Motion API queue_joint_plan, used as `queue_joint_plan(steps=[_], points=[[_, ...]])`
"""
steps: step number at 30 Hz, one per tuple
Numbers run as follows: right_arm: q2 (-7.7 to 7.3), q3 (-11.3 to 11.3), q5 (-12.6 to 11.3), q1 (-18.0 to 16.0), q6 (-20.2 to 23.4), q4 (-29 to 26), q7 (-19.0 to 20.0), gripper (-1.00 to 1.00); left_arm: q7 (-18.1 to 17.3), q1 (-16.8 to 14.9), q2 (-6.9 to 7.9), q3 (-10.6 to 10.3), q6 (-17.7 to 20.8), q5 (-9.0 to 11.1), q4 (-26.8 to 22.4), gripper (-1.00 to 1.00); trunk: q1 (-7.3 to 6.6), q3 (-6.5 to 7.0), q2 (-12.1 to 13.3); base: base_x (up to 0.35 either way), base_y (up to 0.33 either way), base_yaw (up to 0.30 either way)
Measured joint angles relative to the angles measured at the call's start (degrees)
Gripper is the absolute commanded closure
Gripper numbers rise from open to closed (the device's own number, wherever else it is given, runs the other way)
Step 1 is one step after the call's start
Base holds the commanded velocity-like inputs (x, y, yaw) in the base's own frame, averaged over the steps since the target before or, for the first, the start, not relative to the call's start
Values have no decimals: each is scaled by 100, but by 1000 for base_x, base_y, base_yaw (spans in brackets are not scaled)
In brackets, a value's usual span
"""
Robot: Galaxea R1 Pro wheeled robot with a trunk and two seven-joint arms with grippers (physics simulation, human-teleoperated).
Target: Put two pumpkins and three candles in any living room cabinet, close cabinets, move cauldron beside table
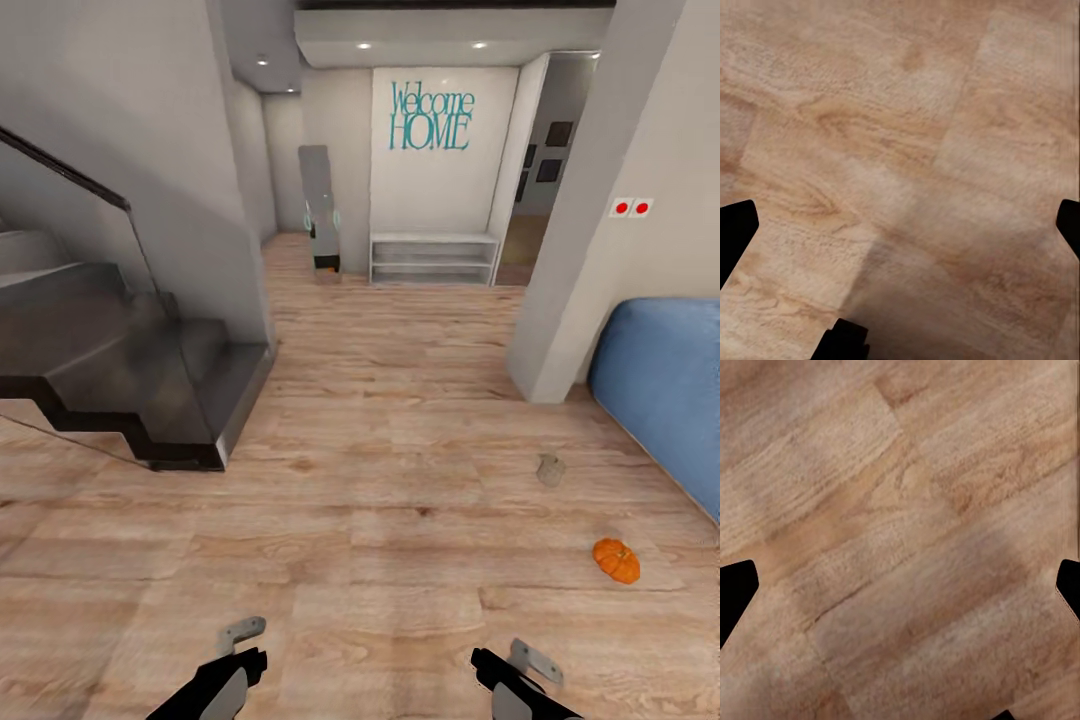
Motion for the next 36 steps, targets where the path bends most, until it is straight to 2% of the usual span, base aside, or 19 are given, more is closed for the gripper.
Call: queue_joint_plan(steps=[15, 25, 36], points=[[-9, -5, -5, 0, 0, 1, 0, -100, 0, -1, 0, 0, 0, 0, -1, -100, 0, 0, 0, 324, -81, -164], [-3, 2, 0, 0, 0, -1, 0, -100, 1, 1, 0, 0, 0, 0, -1, -100, 0, 0, 0, 325, -47, -239], [-1, 2, 1, -1, 0, 1, 1, -100, 2, 2, 1, 0, 1, 1, -2, -100, 0, 0, 0, 330, -1, -18]])
